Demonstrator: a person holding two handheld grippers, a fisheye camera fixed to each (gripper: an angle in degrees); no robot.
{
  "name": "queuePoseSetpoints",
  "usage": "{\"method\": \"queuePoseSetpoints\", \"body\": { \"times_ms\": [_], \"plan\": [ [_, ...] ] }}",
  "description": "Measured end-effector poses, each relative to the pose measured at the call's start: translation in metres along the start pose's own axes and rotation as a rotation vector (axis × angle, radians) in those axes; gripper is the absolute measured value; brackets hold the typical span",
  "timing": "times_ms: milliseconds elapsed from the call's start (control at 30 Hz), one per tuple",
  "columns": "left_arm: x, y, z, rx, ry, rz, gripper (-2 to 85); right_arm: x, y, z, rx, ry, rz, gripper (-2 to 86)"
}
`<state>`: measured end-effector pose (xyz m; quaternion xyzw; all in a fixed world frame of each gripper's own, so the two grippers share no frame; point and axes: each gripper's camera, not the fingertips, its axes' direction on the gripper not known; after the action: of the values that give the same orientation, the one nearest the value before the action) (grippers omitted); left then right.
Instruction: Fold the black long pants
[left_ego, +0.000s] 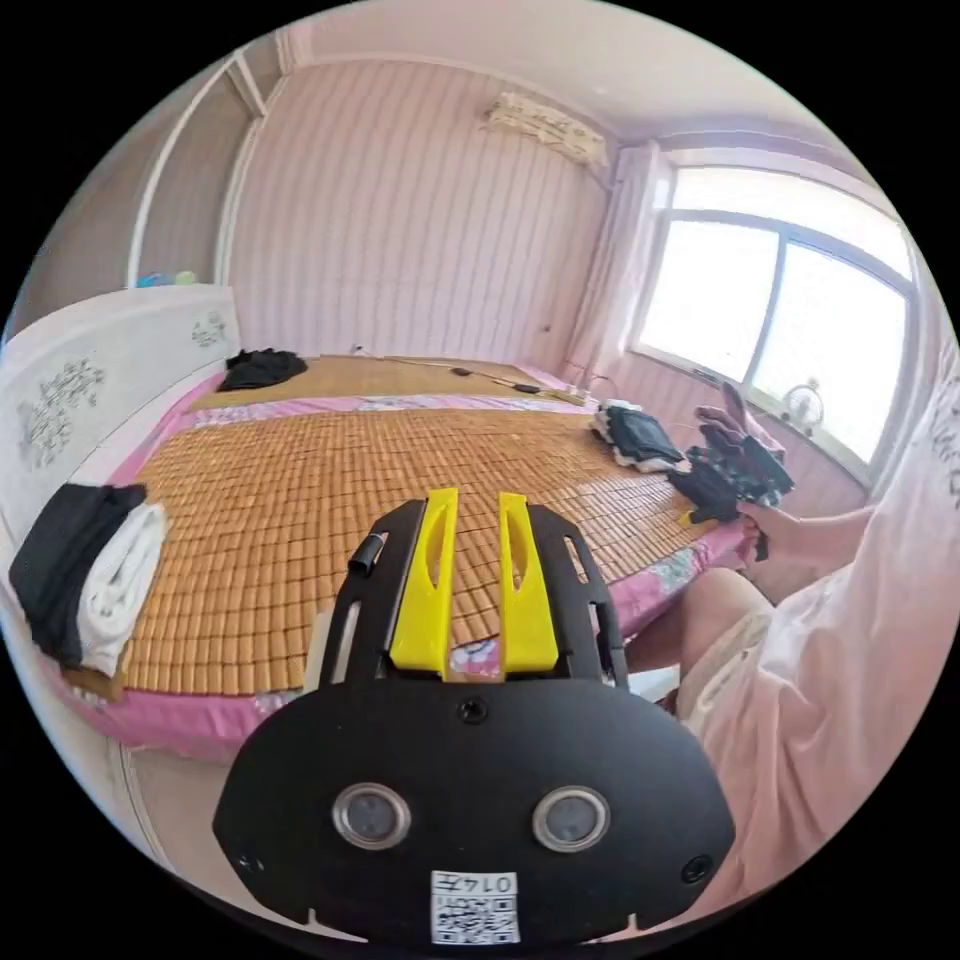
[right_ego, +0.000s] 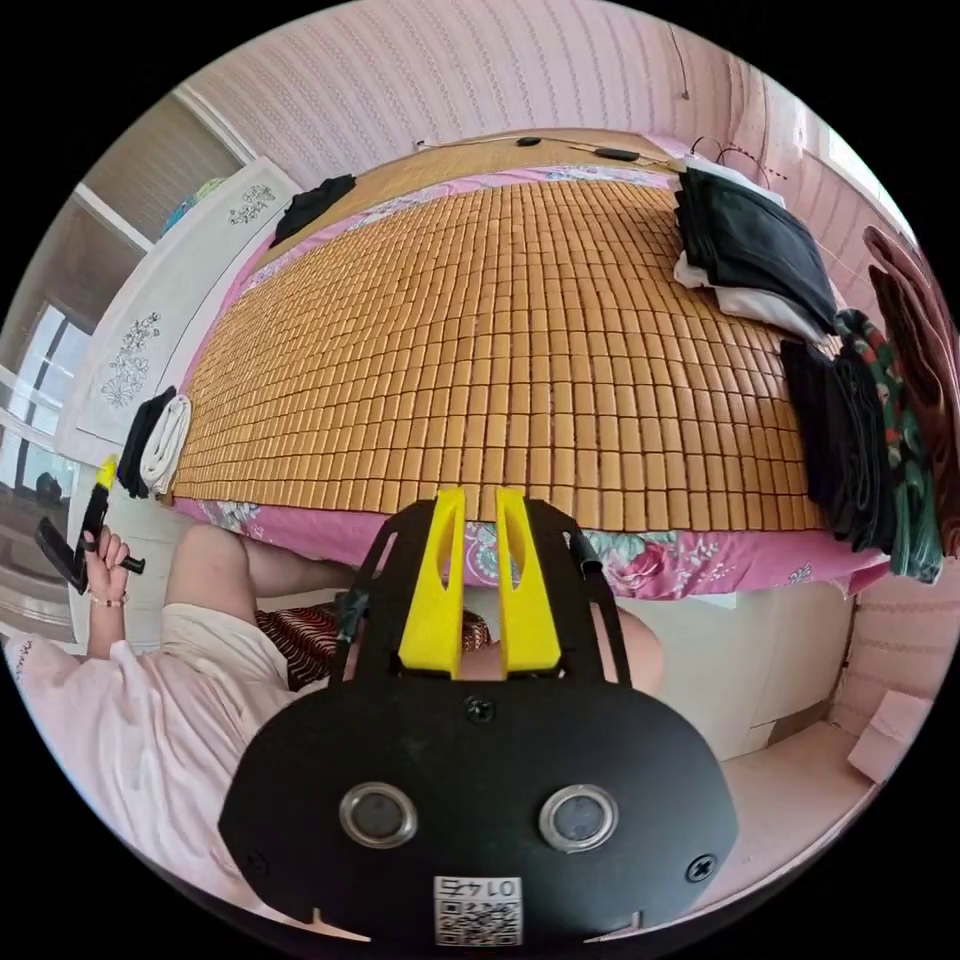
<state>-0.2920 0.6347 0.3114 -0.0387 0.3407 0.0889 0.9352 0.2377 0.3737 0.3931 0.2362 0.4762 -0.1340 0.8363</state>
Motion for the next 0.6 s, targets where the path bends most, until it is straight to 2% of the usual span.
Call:
{"method": "queuePoseSetpoints", "body": {
  "times_ms": [67,267,533,600],
  "plan": [
    [0.041,-0.026,0.042,-0.022,0.16,0.073,7.7,0.015,0.013,-0.013,0.041,0.039,-0.035,7.0],
    [0.15,-0.078,0.156,-0.114,0.331,0.289,8.4,0.066,0.023,-0.033,0.133,0.306,-0.189,9.7],
    [0.263,-0.164,0.327,-0.235,0.461,0.423,8.2,0.173,-0.028,-0.06,0.261,0.342,-0.126,12.7],
    [0.285,-0.19,0.375,-0.259,0.491,0.4,7.9,0.199,-0.044,-0.061,0.283,0.35,-0.08,13.3]
  ]
}}
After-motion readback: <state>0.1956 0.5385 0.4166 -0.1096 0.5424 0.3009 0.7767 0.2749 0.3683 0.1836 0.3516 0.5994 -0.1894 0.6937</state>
